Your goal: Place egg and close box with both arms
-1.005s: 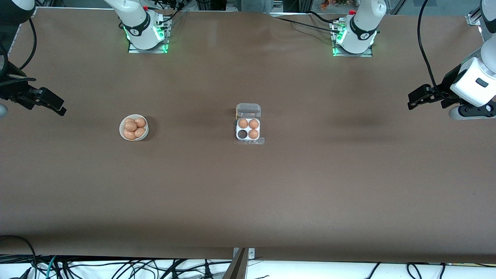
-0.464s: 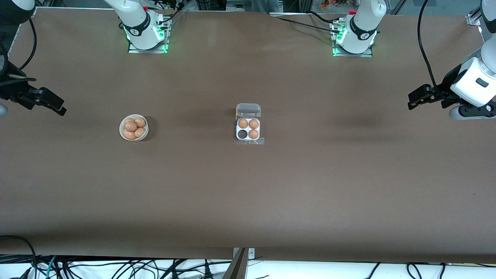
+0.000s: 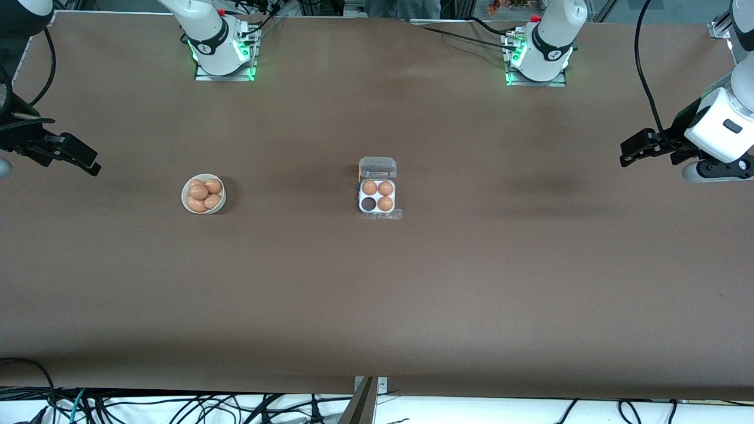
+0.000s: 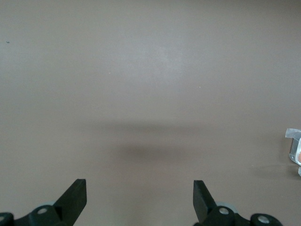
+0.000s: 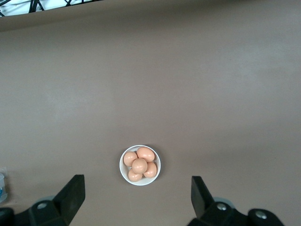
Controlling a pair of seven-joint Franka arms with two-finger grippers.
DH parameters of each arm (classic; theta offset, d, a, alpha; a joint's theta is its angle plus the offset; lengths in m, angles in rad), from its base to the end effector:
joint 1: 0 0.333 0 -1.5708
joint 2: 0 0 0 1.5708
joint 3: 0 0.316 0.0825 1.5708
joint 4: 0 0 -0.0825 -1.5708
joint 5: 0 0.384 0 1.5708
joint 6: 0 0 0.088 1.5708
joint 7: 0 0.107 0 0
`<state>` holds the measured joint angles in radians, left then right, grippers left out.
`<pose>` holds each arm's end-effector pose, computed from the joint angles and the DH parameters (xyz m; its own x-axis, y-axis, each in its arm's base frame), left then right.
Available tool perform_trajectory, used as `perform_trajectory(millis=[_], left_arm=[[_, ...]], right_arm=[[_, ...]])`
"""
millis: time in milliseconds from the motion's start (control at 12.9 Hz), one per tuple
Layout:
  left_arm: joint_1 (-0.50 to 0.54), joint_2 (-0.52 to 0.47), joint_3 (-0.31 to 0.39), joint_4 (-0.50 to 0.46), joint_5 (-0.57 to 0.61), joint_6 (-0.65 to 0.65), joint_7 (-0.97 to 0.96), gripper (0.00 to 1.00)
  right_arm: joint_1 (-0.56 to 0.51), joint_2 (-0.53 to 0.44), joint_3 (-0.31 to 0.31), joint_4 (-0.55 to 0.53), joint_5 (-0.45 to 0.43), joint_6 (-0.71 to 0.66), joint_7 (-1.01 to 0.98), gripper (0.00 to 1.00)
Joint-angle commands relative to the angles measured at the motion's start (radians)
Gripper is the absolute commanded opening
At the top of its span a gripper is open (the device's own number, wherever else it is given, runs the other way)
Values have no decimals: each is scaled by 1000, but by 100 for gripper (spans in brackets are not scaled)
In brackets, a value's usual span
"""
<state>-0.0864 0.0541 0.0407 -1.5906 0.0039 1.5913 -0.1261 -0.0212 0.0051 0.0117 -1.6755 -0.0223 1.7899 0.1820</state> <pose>0.5701 -0.0262 0.5865 0.9954 0.0804 -0.0521 0.0798 -0.9967 -0.0128 0.5739 -0.0074 0.5918 0.9763 -0.1855 0.1112 -0.1869 -0.9824 0.0020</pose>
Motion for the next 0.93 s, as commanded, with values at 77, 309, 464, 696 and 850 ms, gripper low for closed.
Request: perform_trajectory(millis=[77, 309, 464, 696, 850], left_arm=[[7, 16, 2, 35, -18, -19, 22, 100], [5, 16, 2, 37, -18, -19, 22, 100], [7, 16, 4, 53, -18, -17, 20, 100], [7, 32, 4, 52, -18, -17, 22, 100], [7, 33, 4, 55, -18, -17, 23, 100]], right_arm=[[-2, -14, 4, -13, 7, -1, -1, 100], [-2, -14, 4, -13, 5, -1, -1, 100], [-2, -14, 4, -13, 5, -1, -1, 100], [-2, -14, 4, -13, 5, -1, -1, 100], [-2, -14, 4, -13, 5, -1, -1, 100]])
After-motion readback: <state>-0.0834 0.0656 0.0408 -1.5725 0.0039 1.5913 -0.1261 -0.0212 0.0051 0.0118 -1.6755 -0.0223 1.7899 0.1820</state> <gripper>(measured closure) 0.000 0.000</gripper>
